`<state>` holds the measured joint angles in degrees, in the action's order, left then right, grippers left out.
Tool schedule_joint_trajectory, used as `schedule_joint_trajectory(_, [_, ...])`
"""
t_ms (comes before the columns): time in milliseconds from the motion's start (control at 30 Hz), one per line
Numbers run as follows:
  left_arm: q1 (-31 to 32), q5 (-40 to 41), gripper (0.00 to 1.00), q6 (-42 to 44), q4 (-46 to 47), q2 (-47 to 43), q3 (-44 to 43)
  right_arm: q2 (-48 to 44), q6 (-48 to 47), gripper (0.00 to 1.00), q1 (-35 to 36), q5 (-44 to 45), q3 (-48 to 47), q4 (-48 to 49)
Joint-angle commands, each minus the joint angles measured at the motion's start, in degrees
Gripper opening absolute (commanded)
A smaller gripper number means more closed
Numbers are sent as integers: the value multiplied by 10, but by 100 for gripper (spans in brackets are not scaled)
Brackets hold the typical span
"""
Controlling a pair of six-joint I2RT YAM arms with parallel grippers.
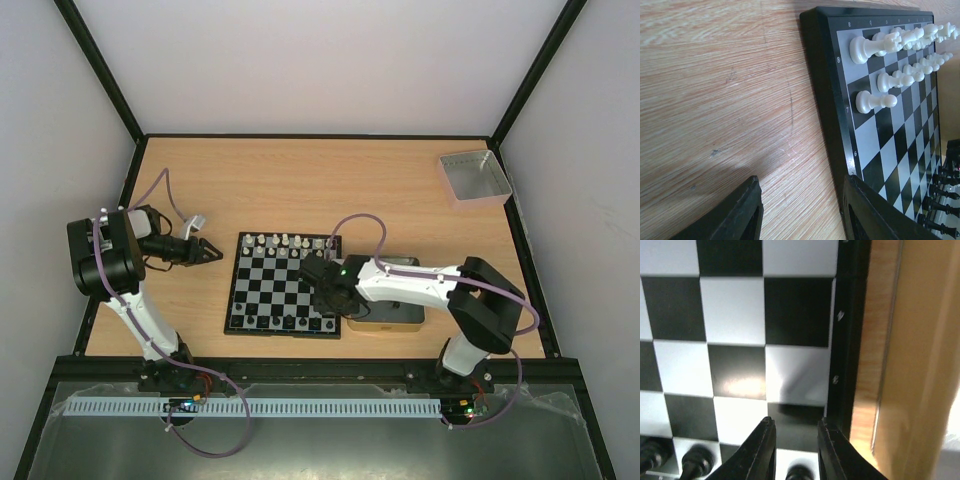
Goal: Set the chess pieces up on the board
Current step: Adjust the chess piece on the chessboard, then adjust the storage box at the center of the board.
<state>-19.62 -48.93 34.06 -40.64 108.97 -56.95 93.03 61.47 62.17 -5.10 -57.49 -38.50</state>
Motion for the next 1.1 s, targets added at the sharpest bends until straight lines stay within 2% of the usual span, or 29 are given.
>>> schedule_joint_trajectory(0, [-8,152,47,4,14,45,24,9,-36,22,-37,41,-28,-39])
schedule_joint_trajectory(267, [-8,155,47,1,17,45,24,-63,-76,20,-143,83,-18,-91])
schedule_joint_trajectory(500, [-7,157,47,-3,19,50,22,-118,-93,19,-199,97,7,-110])
schedule_joint_trajectory(700, [-6,159,47,-7,21,50,23,-120,-100,20,-212,94,30,-103])
schedule_joint_trajectory(1067, [-6,159,47,-7,20,52,21,-119,-92,18,-194,20,69,-45])
